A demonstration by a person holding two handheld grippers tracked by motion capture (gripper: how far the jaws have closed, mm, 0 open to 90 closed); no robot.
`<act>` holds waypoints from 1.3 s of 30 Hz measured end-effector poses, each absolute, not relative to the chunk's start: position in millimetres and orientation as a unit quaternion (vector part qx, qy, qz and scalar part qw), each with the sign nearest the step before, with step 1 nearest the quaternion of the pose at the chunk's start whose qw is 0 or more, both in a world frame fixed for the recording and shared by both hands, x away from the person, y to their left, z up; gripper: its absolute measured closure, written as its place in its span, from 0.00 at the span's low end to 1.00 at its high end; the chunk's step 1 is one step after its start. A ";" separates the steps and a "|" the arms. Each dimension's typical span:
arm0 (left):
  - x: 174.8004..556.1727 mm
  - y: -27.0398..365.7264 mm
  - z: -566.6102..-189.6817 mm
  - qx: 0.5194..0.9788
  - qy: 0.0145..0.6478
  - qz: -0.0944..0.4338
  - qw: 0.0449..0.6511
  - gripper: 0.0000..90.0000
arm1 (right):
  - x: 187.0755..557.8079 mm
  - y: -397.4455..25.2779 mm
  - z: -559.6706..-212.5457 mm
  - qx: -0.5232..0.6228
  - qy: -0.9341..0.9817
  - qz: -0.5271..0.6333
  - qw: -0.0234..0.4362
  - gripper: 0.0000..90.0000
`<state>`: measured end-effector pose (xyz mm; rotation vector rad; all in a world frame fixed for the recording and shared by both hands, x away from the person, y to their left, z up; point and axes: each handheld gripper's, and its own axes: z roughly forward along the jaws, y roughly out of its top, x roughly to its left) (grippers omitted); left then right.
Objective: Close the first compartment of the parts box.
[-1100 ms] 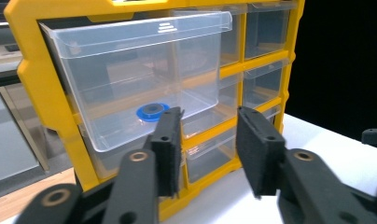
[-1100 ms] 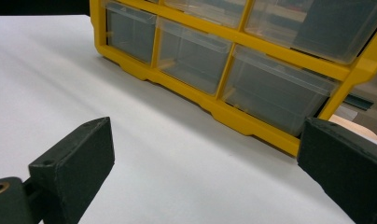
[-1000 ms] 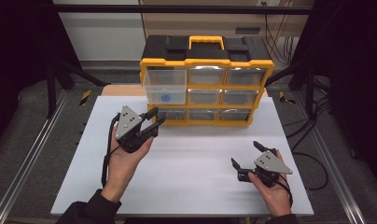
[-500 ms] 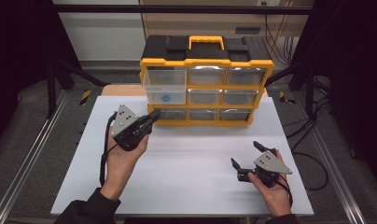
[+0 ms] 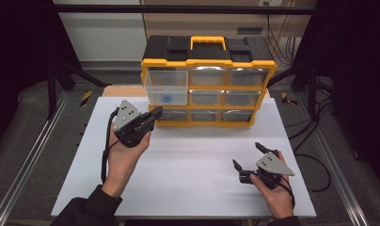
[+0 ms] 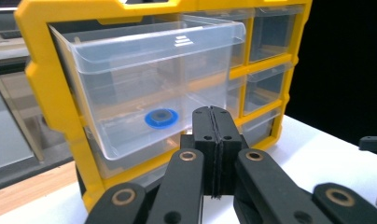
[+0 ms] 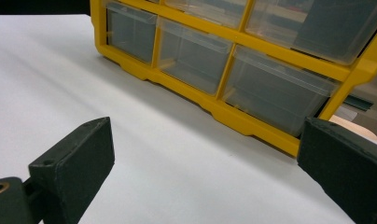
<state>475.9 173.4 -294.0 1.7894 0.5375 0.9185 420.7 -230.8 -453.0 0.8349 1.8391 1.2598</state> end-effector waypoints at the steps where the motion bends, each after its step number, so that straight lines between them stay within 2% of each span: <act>1: 476.7 173.5 -293.1 0.741 0.224 0.384 0.503 0.99 | 420.5 -230.8 -453.0 0.328 0.717 0.491 0.370 0.05; 39: 515.4 162.1 -283.1 0.740 0.262 0.403 0.471 0.99 | 420.9 -235.6 -450.3 0.332 0.700 0.518 0.362 0.05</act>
